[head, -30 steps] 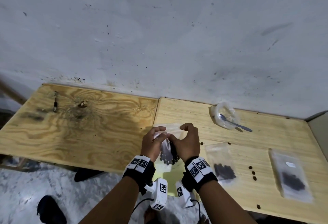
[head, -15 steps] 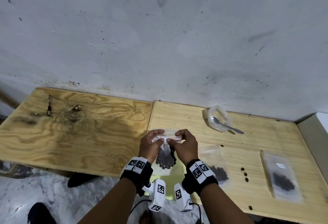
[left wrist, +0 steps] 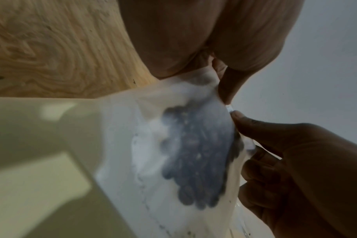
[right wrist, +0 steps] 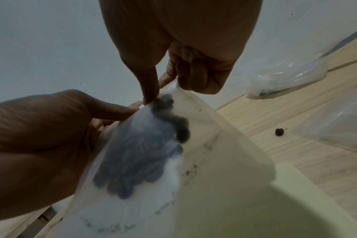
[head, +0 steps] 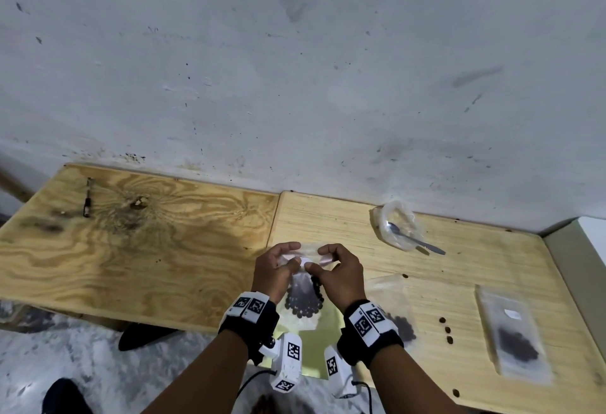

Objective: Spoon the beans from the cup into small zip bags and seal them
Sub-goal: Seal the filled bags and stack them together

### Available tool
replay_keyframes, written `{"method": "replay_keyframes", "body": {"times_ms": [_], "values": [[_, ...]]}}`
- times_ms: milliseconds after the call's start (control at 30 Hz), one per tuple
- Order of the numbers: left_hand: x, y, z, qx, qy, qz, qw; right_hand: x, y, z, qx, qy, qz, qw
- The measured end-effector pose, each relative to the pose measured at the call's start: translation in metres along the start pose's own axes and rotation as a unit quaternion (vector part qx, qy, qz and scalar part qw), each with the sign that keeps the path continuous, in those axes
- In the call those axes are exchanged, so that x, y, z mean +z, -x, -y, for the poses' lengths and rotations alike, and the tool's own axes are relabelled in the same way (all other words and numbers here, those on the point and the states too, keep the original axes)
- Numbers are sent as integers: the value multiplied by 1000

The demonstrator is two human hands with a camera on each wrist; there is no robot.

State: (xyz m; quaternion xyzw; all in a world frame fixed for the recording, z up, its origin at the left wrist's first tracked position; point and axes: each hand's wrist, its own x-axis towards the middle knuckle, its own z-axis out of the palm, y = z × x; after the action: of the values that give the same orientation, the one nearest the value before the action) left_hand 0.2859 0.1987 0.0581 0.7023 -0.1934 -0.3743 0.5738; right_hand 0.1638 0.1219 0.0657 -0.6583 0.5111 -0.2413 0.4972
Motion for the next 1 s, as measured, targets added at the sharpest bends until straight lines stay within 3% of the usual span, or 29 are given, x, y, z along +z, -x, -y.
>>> {"method": "replay_keyframes", "body": {"times_ms": [233,367,500,633,800,1000], "values": [[9,4,1,9,-15,22,1000,-11,2,-5,-3,-1,-4,1000],[23,2,-1,-25,57,19,998,-32,14,-18,13,-44,-25,999],[49,3,-1,-55,109,23,992,-63,25,-51,51,-42,1,998],[96,16,5,-88,140,58,985,-107,26,-83,87,-41,-21,995],[181,49,23,-120,65,74,988,-182,27,-125,124,-52,-119,984],[298,84,37,-179,-25,239,954,-285,34,-173,206,56,-166,963]]}}
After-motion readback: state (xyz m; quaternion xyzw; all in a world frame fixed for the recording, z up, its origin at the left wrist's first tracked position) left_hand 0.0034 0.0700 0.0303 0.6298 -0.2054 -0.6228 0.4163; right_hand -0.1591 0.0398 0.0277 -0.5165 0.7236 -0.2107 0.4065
